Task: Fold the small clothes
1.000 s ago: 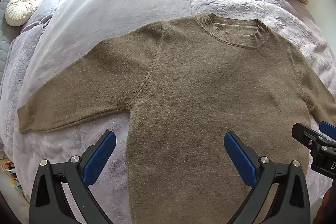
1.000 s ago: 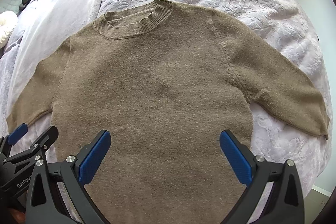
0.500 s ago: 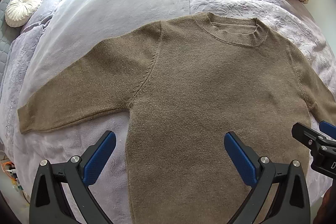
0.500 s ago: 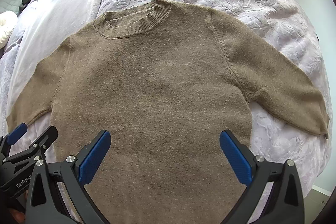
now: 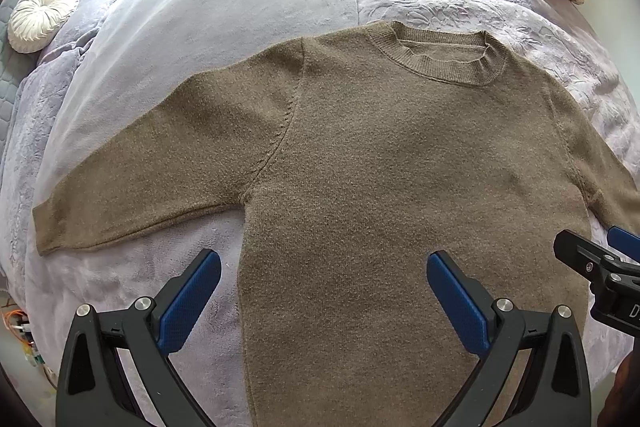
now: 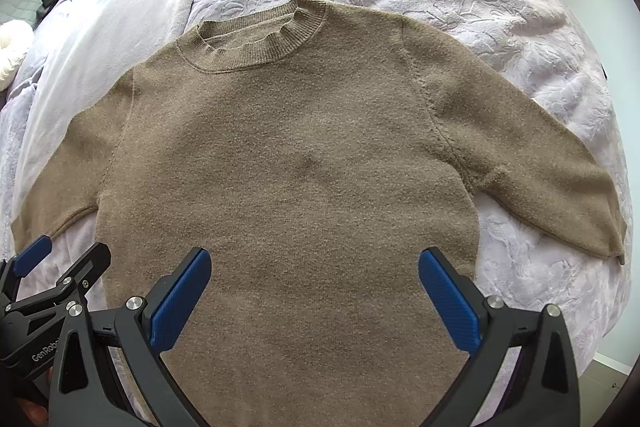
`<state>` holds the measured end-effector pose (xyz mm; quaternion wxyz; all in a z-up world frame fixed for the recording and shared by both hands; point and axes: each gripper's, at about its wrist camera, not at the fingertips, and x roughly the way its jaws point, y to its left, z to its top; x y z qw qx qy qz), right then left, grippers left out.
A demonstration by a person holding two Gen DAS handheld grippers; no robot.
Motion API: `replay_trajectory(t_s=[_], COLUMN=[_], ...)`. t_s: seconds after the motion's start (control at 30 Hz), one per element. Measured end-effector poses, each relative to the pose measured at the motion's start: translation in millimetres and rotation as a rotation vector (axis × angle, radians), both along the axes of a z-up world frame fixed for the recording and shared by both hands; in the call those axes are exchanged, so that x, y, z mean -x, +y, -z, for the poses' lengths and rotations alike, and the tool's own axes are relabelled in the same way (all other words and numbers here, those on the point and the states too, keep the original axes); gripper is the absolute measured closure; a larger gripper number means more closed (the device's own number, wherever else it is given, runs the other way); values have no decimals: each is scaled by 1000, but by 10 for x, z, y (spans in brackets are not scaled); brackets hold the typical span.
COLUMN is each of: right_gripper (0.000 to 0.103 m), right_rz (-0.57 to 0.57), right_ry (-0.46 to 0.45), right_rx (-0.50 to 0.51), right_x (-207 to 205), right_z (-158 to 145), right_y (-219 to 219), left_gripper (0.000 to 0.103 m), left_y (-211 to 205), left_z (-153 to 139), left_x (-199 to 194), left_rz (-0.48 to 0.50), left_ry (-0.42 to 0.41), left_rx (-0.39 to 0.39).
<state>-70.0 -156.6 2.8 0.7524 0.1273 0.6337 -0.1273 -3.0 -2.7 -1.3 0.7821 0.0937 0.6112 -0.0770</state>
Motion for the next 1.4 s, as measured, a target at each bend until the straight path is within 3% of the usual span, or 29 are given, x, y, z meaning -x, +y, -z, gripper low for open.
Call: replay_trajectory(t_s=[1.4], right_gripper=[0], right_rz=[-15], right_ry=[20], right_rx=[-12], right_x=[14], right_z=[90], right_y=[81], left_gripper=[0], left_y=[3], left_z=[31], left_x=[-8], left_rz=[3], left_ry=[-40], left_rx=[-38])
